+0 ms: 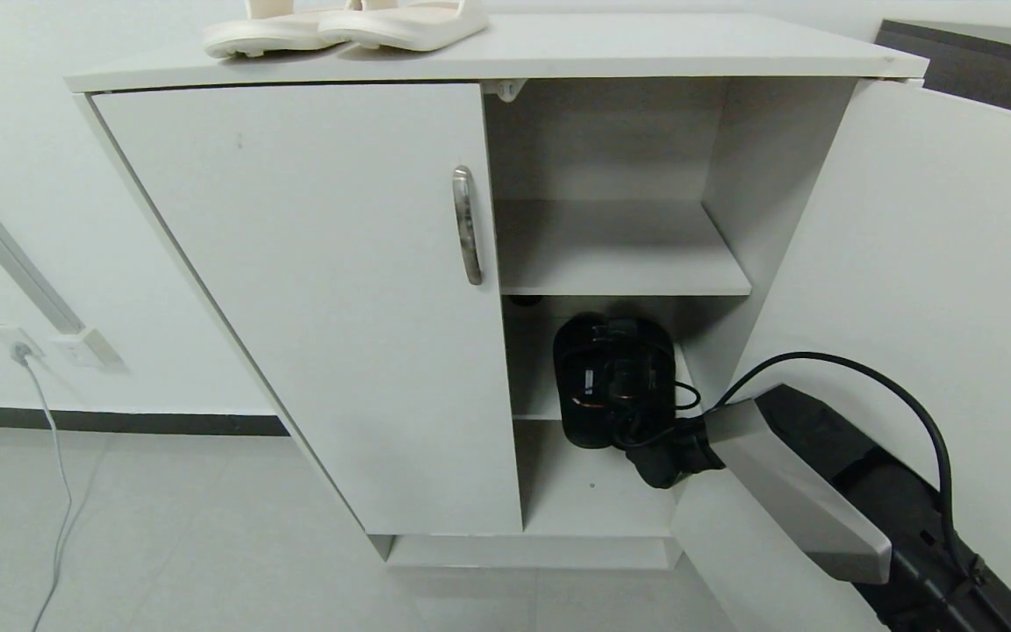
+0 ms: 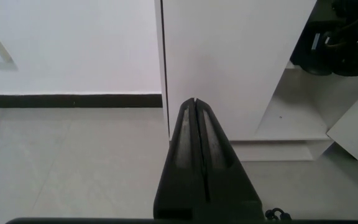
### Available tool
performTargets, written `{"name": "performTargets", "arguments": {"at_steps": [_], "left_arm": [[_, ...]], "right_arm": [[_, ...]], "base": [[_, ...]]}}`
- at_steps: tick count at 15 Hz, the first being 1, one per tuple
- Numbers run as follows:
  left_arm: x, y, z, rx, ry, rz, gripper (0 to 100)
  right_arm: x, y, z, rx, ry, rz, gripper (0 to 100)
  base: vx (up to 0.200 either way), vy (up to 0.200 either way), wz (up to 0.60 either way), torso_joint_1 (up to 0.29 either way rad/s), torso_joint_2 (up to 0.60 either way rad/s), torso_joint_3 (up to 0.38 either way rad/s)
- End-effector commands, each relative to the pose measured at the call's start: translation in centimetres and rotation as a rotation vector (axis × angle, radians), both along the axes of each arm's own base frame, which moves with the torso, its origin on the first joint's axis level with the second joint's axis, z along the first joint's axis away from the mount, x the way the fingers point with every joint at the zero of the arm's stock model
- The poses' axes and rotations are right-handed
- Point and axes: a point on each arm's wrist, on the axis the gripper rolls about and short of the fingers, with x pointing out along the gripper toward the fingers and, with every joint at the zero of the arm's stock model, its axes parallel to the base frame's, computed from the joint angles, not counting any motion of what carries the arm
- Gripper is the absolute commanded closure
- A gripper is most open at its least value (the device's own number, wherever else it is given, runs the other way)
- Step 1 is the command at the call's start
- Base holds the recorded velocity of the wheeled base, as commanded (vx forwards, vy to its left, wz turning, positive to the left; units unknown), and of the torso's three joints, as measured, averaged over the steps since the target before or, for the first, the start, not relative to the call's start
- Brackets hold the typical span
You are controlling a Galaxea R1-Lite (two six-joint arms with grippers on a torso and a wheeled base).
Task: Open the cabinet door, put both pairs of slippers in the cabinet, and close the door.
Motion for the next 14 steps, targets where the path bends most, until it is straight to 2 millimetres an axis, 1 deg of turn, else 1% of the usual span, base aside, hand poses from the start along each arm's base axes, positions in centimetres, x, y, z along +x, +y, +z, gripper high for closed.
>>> {"name": "performTargets", "arguments": {"at_steps": [1, 3, 4, 8, 9, 10, 13, 14], "left_arm": [[0.0, 0.0, 0.0, 0.0, 0.001, 0.0, 100], [0.0, 0.0, 0.0, 0.0, 0.001, 0.0, 100], [0.0, 0.0, 0.0, 0.0, 0.001, 0.0, 100], [0.0, 0.0, 0.0, 0.0, 0.001, 0.0, 100], [0.0, 0.0, 0.0, 0.0, 0.001, 0.0, 100], [0.0, 0.0, 0.0, 0.0, 0.001, 0.0, 100], [0.0, 0.0, 0.0, 0.001, 0.001, -0.002, 100], [0.0, 0.0, 0.0, 0.0, 0.001, -0.002, 100]], "right_arm": [[0.1, -0.1, 0.1, 0.001, -0.002, 0.003, 100], [0.1, -0.1, -0.1, 0.0, 0.001, 0.003, 100], [0.2, -0.1, -0.3, -0.002, 0.004, 0.003, 0], [0.2, -0.1, -0.6, -0.011, 0.017, 0.001, 0], [-0.1, -0.2, -0.1, -0.01, 0.014, -0.003, 0], [-0.6, -0.4, 0.5, -0.011, 0.015, -0.002, 0], [-2.9, -1.1, 2.2, -0.003, 0.002, 0.006, 0], [-4.4, -1.5, 3.1, -0.005, 0.003, 0.017, 0]], "base": [[0.0, 0.0, 0.0, 0.0, 0.0, 0.0], [0.0, 0.0, 0.0, 0.0, 0.0, 0.0], [0.0, 0.0, 0.0, 0.0, 0.0, 0.0], [0.0, 0.0, 0.0, 0.0, 0.0, 0.0], [0.0, 0.0, 0.0, 0.0, 0.0, 0.0], [0.0, 0.0, 0.0, 0.0, 0.0, 0.0], [0.0, 0.0, 0.0, 0.0, 0.0, 0.0], [0.0, 0.0, 0.0, 0.0, 0.0, 0.0]]}}
